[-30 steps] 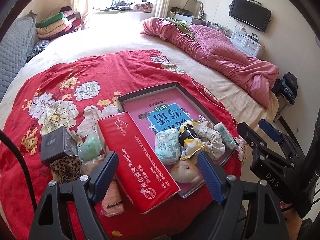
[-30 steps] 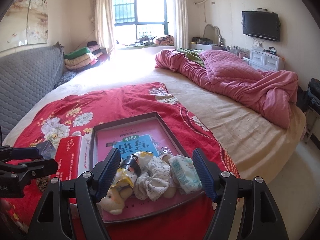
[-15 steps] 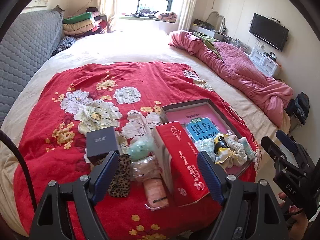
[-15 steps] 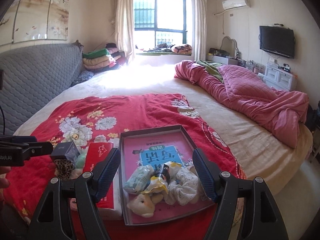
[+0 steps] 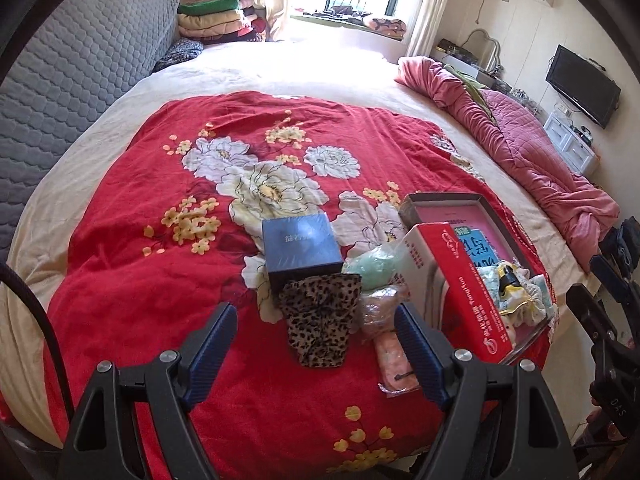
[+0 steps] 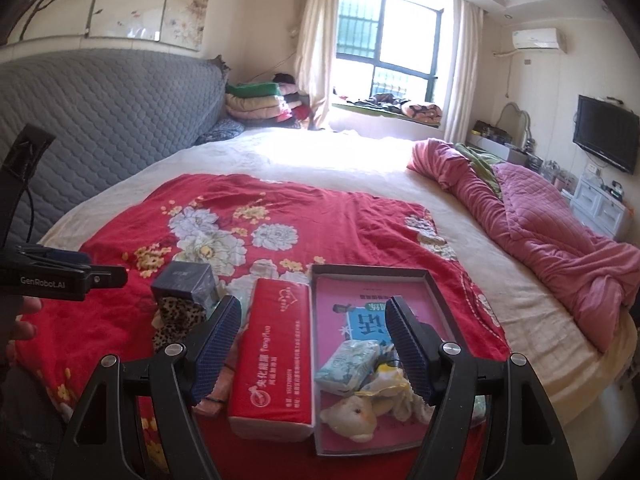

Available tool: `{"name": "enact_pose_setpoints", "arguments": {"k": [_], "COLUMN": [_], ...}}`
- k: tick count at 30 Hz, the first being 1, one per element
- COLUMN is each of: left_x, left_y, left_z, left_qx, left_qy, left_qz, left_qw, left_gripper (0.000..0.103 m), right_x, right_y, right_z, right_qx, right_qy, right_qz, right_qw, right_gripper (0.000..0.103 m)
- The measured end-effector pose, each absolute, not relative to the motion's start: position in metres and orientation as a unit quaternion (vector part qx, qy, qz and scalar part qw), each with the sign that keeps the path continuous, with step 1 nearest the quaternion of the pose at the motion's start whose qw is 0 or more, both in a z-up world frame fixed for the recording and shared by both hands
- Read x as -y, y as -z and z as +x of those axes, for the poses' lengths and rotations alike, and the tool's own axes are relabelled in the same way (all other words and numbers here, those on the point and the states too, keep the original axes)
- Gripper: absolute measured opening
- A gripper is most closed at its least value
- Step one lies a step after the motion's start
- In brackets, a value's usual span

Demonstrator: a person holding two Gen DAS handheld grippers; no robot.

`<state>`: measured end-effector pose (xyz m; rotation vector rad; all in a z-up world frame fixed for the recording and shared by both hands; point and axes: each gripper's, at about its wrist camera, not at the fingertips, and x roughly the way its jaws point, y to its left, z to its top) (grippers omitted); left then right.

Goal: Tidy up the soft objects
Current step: 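Move both tools back over the remaining pile of items, then grasp the leopard-print cloth with the left tool while the right tool grasps the clear plastic bag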

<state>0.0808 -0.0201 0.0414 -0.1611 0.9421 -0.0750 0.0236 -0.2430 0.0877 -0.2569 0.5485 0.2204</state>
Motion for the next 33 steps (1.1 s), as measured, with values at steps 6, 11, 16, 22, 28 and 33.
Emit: {"name": "enact_pose_setpoints", "arguments": {"k": [6,11,16,22,28,33], "left_x": [0.013,0.008,0.001,-0.007,-0.01,-0.01], "left_y": [-0.001,0.028,0.051,0.076,0.085,0.092], "left_z": [0.087,0.095,0.11,0.13,0.144,0.151], "left_qx": [-0.485,-0.501,-0.517,-0.536,-0.537,-0.535], "left_qy": [0.039,0.047,0.052,0.057,0.068,0.08], "left_qz": [-0.089,-0.105,-0.119,-0.139,-0.15,-0.162], "left_qw": [0.869,0.858,0.846,0.831,0.827,0.825], "left_gripper": [0.08,0.08,0.08,0.08,0.08,0.08], "right_x": [0.204,0.173,0.139,0.118,0.112,0.103], "right_y": [-0.074,-0.06,-0.03,0.008,0.044,0.065], "right_z": [0.033,0.049,0.053,0.065,0.082,0.09], "right_qx": [-0.286,-0.304,-0.32,-0.334,-0.364,-0.37], "right_qy": [-0.149,-0.199,-0.282,-0.314,-0.304,-0.292], "right_qz": [-0.19,-0.257,-0.355,-0.446,-0.485,-0.514], "right_qw": [0.927,0.895,0.832,0.769,0.735,0.717], "right_gripper": [0.076,0.076,0.076,0.076,0.076,0.076]}}
